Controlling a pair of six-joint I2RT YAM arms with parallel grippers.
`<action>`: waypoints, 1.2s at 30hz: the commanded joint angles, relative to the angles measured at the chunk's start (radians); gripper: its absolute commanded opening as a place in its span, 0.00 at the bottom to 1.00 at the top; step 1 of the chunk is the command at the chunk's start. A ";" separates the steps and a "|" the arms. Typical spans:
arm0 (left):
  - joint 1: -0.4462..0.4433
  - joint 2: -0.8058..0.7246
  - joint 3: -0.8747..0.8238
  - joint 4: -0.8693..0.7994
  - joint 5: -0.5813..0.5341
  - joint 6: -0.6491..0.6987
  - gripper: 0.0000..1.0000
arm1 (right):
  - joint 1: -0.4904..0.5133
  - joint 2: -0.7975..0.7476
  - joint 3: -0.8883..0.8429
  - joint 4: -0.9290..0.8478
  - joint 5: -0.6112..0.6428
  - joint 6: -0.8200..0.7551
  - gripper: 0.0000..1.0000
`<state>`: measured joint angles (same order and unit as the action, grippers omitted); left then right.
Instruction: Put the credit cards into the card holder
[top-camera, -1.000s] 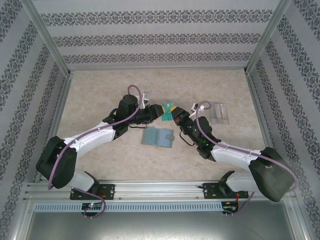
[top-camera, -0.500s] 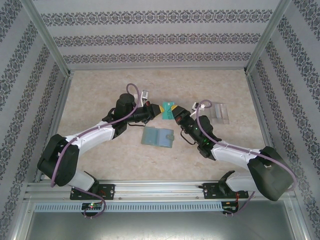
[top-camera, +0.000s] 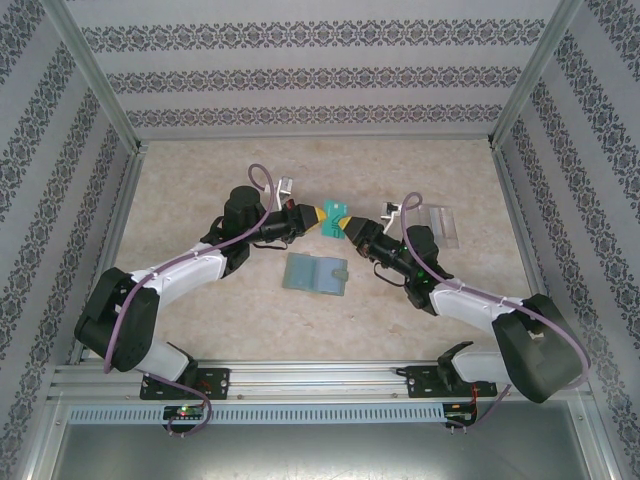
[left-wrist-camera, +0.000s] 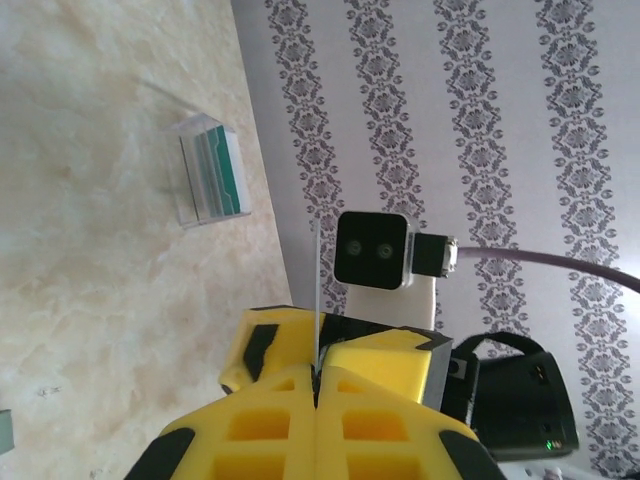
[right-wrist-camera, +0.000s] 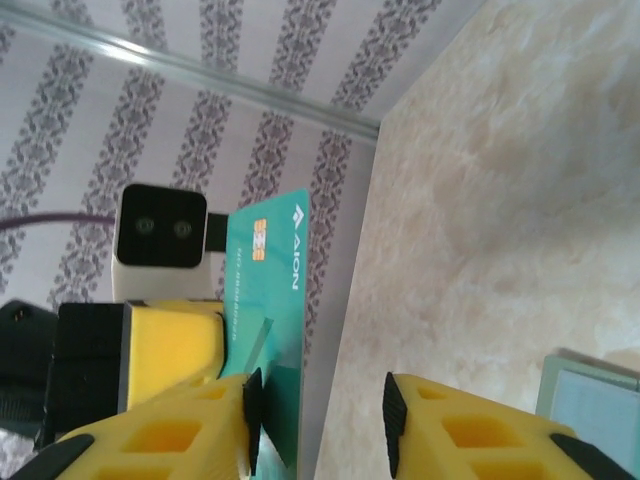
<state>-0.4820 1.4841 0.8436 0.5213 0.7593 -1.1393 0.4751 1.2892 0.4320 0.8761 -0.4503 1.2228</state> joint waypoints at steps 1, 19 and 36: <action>0.010 0.002 0.007 0.006 0.066 0.034 0.00 | -0.035 0.005 -0.009 0.060 -0.154 -0.077 0.41; 0.042 -0.041 0.025 -0.196 0.133 0.187 0.00 | -0.057 0.036 0.011 0.081 -0.309 -0.023 0.23; 0.045 -0.003 0.066 -0.371 0.137 0.292 0.21 | -0.044 0.074 0.069 0.024 -0.375 -0.059 0.06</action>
<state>-0.4339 1.4712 0.8680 0.2462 0.8932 -0.9291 0.4229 1.3514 0.4568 0.8974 -0.7708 1.1973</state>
